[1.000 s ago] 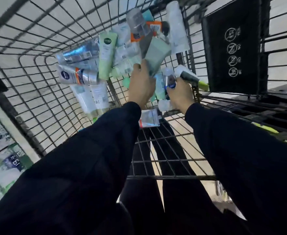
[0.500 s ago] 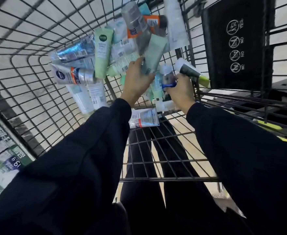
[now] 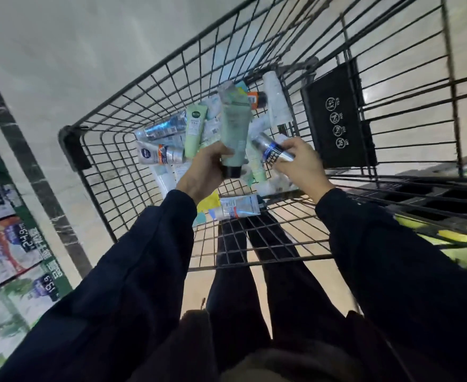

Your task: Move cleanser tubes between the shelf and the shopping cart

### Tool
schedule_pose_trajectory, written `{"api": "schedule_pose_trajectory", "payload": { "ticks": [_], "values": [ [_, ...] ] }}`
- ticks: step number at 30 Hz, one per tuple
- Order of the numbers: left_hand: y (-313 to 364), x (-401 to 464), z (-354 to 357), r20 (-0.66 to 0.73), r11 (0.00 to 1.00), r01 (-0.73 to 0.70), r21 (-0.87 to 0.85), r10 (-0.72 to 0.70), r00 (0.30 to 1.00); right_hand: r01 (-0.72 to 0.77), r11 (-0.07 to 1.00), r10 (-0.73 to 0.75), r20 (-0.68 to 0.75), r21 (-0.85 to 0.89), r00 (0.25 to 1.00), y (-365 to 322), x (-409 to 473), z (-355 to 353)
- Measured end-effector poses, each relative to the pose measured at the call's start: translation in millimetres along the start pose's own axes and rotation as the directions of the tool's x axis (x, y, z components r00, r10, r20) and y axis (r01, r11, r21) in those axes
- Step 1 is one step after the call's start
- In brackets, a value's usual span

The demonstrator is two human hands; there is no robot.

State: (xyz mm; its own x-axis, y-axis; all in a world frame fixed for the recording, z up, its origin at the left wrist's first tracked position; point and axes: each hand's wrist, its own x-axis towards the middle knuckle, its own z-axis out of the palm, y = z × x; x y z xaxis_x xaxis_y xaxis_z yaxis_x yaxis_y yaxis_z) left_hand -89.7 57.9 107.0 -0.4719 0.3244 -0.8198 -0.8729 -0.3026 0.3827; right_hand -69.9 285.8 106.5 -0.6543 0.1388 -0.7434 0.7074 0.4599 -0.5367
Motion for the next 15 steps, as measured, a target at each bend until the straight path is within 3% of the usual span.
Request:
{"api": "schedule_pose_trajectory", "payload": {
  "ticks": [8, 15],
  "values": [
    [38.9, -110.2, 54.6, 0.071, 0.978, -0.154, 0.143, 0.145, 0.987, 0.102, 0.962, -0.084, -0.082, 0.255, 0.993, -47.7, -106.9, -49.2],
    [56.0, -192.1, 90.9, 0.162, 0.94, -0.279, 0.196, 0.249, 0.955, 0.224, 0.803, -0.109, -0.234, 0.552, 0.966, -71.6, -203.1, -79.8]
  ]
}}
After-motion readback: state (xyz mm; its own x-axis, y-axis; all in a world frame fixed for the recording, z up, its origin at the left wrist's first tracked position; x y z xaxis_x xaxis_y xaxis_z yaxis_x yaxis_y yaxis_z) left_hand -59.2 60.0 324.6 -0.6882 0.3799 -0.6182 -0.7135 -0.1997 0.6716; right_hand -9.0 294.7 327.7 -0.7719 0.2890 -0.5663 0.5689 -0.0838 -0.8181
